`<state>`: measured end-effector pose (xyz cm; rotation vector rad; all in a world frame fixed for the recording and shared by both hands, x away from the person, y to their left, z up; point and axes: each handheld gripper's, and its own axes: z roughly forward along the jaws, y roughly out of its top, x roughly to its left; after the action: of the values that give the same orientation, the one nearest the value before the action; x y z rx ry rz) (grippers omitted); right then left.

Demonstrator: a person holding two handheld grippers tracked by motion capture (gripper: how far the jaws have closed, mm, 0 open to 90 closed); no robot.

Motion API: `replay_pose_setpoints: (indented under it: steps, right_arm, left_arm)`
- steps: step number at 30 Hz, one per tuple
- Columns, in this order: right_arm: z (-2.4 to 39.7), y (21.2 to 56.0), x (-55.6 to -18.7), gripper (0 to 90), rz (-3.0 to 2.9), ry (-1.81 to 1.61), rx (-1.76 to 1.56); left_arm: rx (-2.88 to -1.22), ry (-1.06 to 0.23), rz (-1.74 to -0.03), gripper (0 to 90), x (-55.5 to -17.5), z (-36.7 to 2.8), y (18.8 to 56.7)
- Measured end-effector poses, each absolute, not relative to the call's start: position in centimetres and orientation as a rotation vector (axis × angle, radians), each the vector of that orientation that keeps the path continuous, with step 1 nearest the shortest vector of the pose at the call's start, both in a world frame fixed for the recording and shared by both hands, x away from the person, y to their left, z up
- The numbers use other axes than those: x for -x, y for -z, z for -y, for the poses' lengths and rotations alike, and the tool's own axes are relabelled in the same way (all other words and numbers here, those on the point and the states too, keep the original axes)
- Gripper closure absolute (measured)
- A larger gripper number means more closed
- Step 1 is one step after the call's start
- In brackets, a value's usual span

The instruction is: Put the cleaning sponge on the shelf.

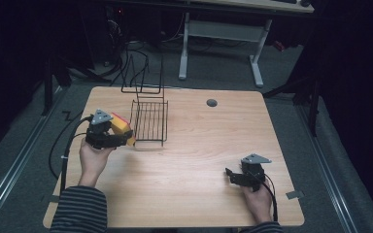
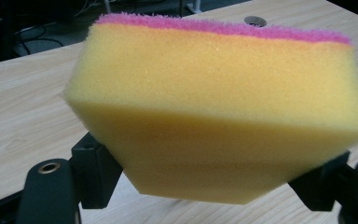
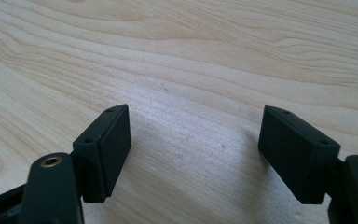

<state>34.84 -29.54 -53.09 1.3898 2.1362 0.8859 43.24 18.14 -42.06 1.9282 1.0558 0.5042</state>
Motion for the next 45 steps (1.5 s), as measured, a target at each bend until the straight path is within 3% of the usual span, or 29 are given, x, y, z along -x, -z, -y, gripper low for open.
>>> replay_pose_setpoints:
  steps: [23,45]
  right_arm:
    - [29.6,53.1,-34.9,25.6,-2.138,-0.884,-1.381]
    - [29.6,53.1,-34.8,25.6,-2.139,-0.885,-1.387]
  left_arm:
    - [-1.996,-0.512,-1.017,23.6,-45.3,-14.2,42.0]
    - [-1.984,-0.531,-1.087,23.5,-48.7,-11.4,43.9]
